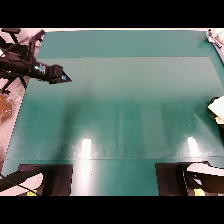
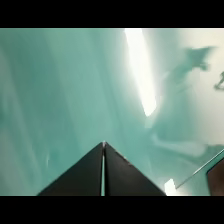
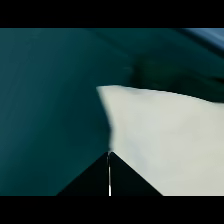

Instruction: Fold the shirts.

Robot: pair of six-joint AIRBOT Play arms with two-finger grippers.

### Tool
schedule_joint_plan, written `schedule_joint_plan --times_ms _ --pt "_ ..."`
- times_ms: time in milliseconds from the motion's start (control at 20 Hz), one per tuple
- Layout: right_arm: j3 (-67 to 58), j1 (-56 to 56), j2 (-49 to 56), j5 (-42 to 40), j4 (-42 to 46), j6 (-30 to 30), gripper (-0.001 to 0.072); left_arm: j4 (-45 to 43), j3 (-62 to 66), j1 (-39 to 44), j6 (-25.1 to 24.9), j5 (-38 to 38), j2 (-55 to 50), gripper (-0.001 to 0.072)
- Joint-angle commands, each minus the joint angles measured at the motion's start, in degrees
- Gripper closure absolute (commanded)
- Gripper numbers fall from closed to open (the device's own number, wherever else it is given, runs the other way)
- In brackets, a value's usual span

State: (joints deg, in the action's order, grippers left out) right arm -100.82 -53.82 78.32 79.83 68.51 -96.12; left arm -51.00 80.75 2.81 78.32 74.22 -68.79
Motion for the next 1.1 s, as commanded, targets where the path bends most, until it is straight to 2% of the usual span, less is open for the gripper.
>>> schedule_joint_plan --times_ms 0,50,150,350,400,500,600,750,1050 --pt "-8.8 15.3 3.4 8.7 -17.5 15.3 0.069 5.0 0.5 0.0 -5.6 -2.6 3.4 0.0683" --pt "-10.9 21.6 4.6 12.7 -19.3 18.4 0.069 5.0 0.6 0.0 -6.0 -2.6 4.4 0.0683" --pt "-13.2 34.4 5.2 15.4 -21.5 22.6 0.0691 5.0 0.6 0.0 -7.6 -1.6 6.4 0.0683" --pt "-13.9 57.3 5.1 18.9 -20.3 24.0 0.0691 4.9 0.5 0.0 -11.4 1.2 9.6 0.0683" --pt "-12.1 61.4 4.6 17.4 -20.3 23.9 0.0691 5.0 0.5 0.0 -12.0 1.7 9.9 0.0683" --pt "-4.5 68.0 1.1 8.8 -17.2 23.8 0.0692 5.8 0.5 0.0 -12.4 3.1 9.9 0.0683" --pt "5.4 71.7 -3.3 1.2 -13.3 22.0 0.0692 6.8 0.5 0.0 -12.4 3.2 9.9 0.0683" --pt "17.6 71.4 -8.6 -4.2 -17.3 22.8 0.0691 8.3 0.5 0.0 -12.4 3.2 9.9 0.0682" --pt "21.9 67.1 -12.9 -8.2 -21.0 23.1 0.0689 10.6 0.5 0.0 -12.3 3.9 9.9 0.0683"
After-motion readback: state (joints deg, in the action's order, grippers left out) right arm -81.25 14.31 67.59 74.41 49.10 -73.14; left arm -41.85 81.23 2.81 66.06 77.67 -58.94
